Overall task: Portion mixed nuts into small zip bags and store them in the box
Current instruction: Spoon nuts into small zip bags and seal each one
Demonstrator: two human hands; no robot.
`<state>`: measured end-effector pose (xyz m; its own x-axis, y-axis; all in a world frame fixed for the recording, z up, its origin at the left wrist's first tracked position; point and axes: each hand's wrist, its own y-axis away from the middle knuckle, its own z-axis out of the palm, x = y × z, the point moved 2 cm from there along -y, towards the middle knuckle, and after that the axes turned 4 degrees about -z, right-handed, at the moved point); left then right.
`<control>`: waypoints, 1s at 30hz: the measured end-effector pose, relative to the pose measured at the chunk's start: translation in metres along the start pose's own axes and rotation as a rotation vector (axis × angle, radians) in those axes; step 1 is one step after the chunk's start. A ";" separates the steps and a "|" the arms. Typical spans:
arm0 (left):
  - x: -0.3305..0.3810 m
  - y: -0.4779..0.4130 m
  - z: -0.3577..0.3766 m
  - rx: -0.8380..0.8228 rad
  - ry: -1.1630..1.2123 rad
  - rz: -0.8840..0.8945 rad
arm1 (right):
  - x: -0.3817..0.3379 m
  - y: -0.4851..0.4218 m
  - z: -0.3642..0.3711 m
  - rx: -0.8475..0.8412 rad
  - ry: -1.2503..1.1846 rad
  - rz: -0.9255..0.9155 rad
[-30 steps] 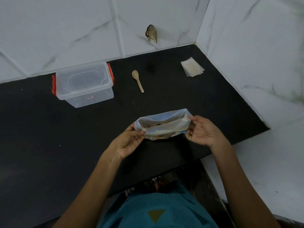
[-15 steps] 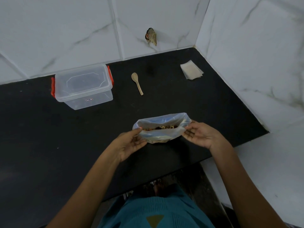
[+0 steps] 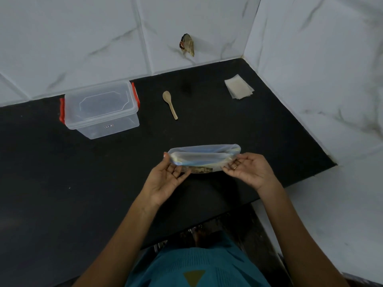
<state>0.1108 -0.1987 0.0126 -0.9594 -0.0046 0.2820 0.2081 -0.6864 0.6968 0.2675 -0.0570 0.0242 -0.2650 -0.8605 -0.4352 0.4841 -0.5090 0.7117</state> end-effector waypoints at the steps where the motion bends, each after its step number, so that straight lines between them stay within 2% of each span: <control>1: -0.001 -0.002 0.000 0.000 0.012 0.005 | 0.001 0.000 0.001 -0.014 0.000 -0.006; 7: -0.004 -0.006 0.011 -0.052 -0.036 0.021 | 0.009 -0.002 0.008 -0.134 -0.034 -0.068; 9: -0.006 -0.009 0.013 -0.016 -0.070 0.033 | 0.009 -0.004 0.010 -0.184 -0.007 -0.084; 12: -0.002 -0.009 0.006 0.090 -0.252 0.068 | 0.008 -0.007 0.006 -0.190 0.069 -0.088; 15: 0.002 -0.006 -0.005 0.160 -0.432 0.025 | 0.007 -0.007 -0.004 -0.100 0.334 -0.108; 18: -0.002 -0.002 -0.009 0.213 -0.640 0.005 | 0.003 0.000 -0.009 0.073 0.905 -0.240; 20: -0.005 -0.001 -0.007 0.281 -0.768 0.068 | 0.000 0.002 -0.012 0.162 1.153 -0.309; 24: -0.008 -0.001 -0.002 0.399 -1.079 0.217 | -0.001 0.003 -0.014 0.258 1.433 -0.424; 27: -0.003 -0.002 -0.005 0.449 -1.316 0.357 | -0.005 0.004 -0.009 0.226 1.425 -0.614; 30: 0.003 0.003 -0.006 0.411 -1.443 0.558 | -0.007 0.004 -0.007 0.184 1.462 -0.690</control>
<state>0.1075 -0.2047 0.0116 0.1752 0.6463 0.7427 0.7180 -0.6000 0.3527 0.2776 -0.0530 0.0265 0.6487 0.2181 -0.7291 0.4862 -0.8558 0.1766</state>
